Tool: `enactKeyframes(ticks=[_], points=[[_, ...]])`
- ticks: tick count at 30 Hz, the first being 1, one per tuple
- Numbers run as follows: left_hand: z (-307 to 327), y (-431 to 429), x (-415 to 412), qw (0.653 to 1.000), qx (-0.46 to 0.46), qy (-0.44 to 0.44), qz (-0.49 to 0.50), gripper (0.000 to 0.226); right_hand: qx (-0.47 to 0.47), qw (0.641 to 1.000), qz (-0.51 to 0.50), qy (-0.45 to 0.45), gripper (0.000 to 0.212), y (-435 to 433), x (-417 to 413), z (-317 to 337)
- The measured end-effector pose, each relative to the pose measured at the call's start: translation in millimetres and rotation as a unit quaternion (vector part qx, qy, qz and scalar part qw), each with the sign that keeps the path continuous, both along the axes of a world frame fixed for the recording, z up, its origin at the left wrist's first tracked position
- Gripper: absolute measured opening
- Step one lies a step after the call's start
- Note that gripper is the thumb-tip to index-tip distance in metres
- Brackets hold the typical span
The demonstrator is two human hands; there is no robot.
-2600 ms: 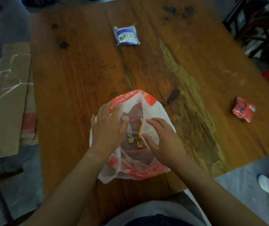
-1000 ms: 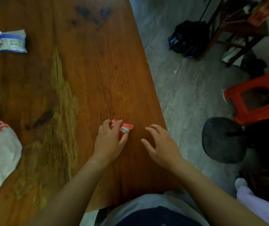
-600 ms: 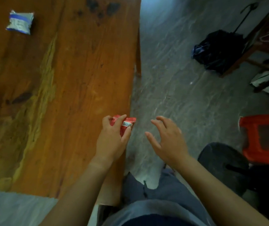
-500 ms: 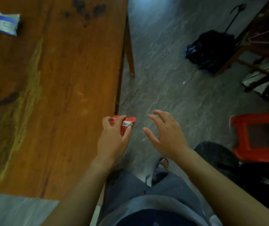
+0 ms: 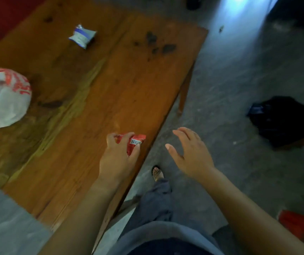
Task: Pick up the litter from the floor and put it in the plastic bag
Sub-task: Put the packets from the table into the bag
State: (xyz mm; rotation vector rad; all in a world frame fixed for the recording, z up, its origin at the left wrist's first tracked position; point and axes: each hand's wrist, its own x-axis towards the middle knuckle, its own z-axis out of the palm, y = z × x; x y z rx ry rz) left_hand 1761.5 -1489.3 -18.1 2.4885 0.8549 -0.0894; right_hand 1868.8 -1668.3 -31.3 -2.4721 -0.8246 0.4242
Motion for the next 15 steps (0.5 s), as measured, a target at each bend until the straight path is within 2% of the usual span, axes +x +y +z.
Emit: enactKeyframes(ticks=[4, 10, 15], points=[[-3, 42, 41, 0.997, -0.005, -0.011, 0.070, 0.048, -0.013, 0.997, 0.072, -0.014, 0.075, 55, 53, 6], [14, 110, 117, 0.993, -0.007, -0.031, 0.118, 0.048, -0.035, 0.986, 0.160, -0.030, 0.057, 137, 129, 25], [15, 153, 137, 0.982, -0.009, 0.015, 0.187, 0.048, -0.049, 0.968, 0.242, -0.031, 0.056, 213, 172, 26]])
